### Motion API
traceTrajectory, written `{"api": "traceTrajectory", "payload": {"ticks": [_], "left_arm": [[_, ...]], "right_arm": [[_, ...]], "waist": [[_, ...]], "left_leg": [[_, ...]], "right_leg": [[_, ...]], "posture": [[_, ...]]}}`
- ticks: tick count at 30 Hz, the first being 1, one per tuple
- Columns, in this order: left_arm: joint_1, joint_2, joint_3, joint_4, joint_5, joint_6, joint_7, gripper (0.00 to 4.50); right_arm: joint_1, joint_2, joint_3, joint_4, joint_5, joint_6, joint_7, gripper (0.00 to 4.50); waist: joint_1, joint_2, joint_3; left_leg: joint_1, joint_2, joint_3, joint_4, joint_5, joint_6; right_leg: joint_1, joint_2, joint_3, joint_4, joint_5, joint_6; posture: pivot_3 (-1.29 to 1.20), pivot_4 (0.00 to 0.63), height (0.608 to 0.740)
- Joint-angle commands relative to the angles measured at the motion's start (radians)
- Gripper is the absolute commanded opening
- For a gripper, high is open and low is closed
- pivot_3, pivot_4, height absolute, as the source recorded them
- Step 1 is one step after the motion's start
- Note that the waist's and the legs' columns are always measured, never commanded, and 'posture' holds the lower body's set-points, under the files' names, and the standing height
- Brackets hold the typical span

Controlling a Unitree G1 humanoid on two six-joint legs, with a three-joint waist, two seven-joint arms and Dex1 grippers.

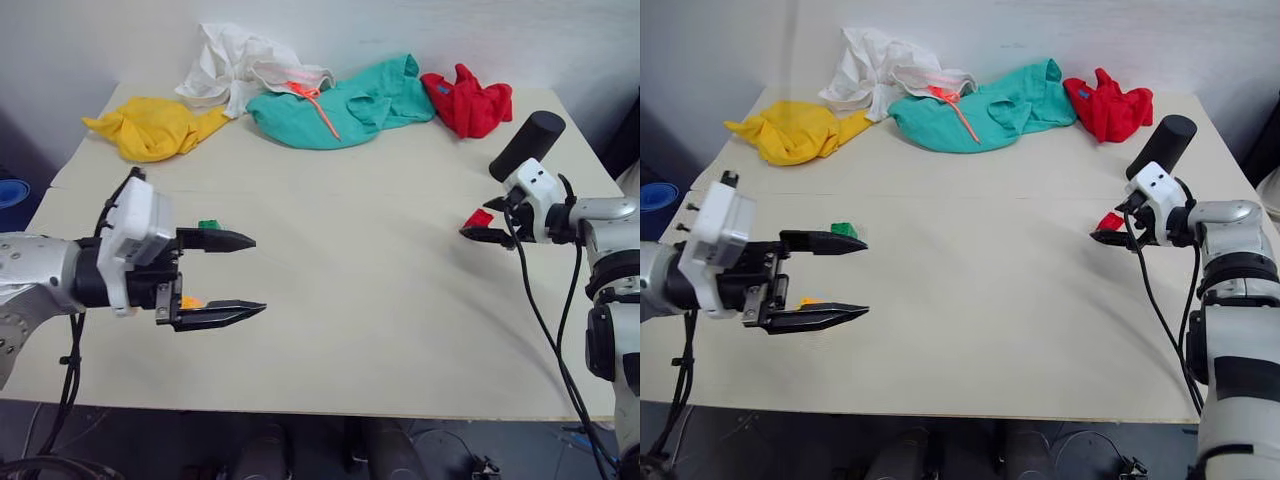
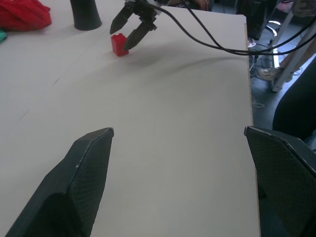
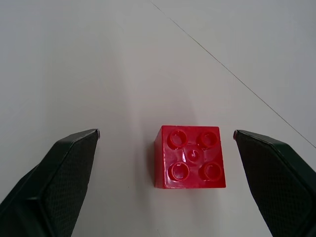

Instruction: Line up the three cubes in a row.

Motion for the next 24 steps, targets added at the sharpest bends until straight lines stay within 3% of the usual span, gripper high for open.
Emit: {"api": "traceTrajectory", "payload": {"ticks": [1, 5, 12, 17, 19, 22, 24], "left_arm": [[-0.056, -0.001, -0.016, -0.006, -0.045, 0.014, -0.004, 4.46], [-0.116, -0.003, -0.045, -0.004, -0.057, 0.020, -0.009, 4.50], [-0.157, -0.010, -0.081, 0.028, -0.024, 0.005, -0.030, 4.50], [-0.162, -0.009, -0.097, 0.027, -0.025, 0.009, -0.058, 4.50], [-0.146, -0.003, -0.102, 0.019, -0.020, 0.007, -0.082, 4.50], [-0.099, 0.009, -0.144, -0.007, 0.045, -0.037, -0.145, 4.50], [-0.080, 0.007, -0.172, -0.015, 0.085, -0.070, -0.173, 4.50]], "right_arm": [[-0.021, 0.006, -0.004, 0.020, -0.023, -0.012, -0.039, 4.50], [-0.023, 0.024, -0.017, 0.036, -0.027, -0.013, -0.061, 3.98], [-0.006, 0.020, -0.020, 0.030, -0.024, -0.035, 0.014, 1.51], [0.009, 0.003, -0.037, -0.056, 0.039, -0.066, 0.296, 1.47], [0.070, -0.002, -0.018, -0.203, 0.103, -0.015, 0.429, 1.47], [0.433, -0.090, 0.048, -0.868, 0.320, 0.178, 0.481, 1.47], [0.610, -0.111, 0.027, -1.150, 0.359, 0.233, 0.442, 1.47]], "waist": [[0.000, 0.000, 0.000], [0.000, 0.000, 0.000], [0.001, 0.000, 0.000], [0.000, 0.000, 0.000], [0.002, 0.000, 0.000], [0.022, 0.000, 0.000], [0.032, 0.000, 0.000]], "left_leg": [[0.000, 0.000, 0.000, 0.000, 0.000, 0.000], [0.000, 0.000, 0.000, 0.001, 0.000, -0.001], [0.001, 0.000, 0.000, 0.001, 0.001, -0.001], [0.001, 0.000, 0.000, 0.002, 0.001, -0.001], [0.001, 0.000, 0.000, 0.002, 0.001, -0.001], [0.000, 0.001, -0.003, 0.001, 0.000, -0.002], [-0.001, 0.001, -0.004, 0.001, 0.000, -0.003]], "right_leg": [[0.000, 0.000, 0.000, 0.000, 0.000, 0.000], [0.000, 0.001, 0.001, 0.001, 0.000, 0.000], [0.000, 0.001, 0.003, 0.006, 0.000, 0.000], [0.000, 0.002, 0.003, 0.006, 0.000, 0.000], [0.000, 0.002, 0.003, 0.006, 0.000, 0.000], [0.000, 0.002, 0.002, 0.006, 0.000, 0.000], [0.000, 0.003, 0.002, 0.005, -0.001, 0.000]], "posture": [[0.00, 0.150, 0.740], [0.00, 0.150, 0.740], [0.00, 0.150, 0.740], [0.00, 0.150, 0.740], [0.00, 0.150, 0.740], [0.00, 0.150, 0.740], [0.00, 0.150, 0.740]]}}
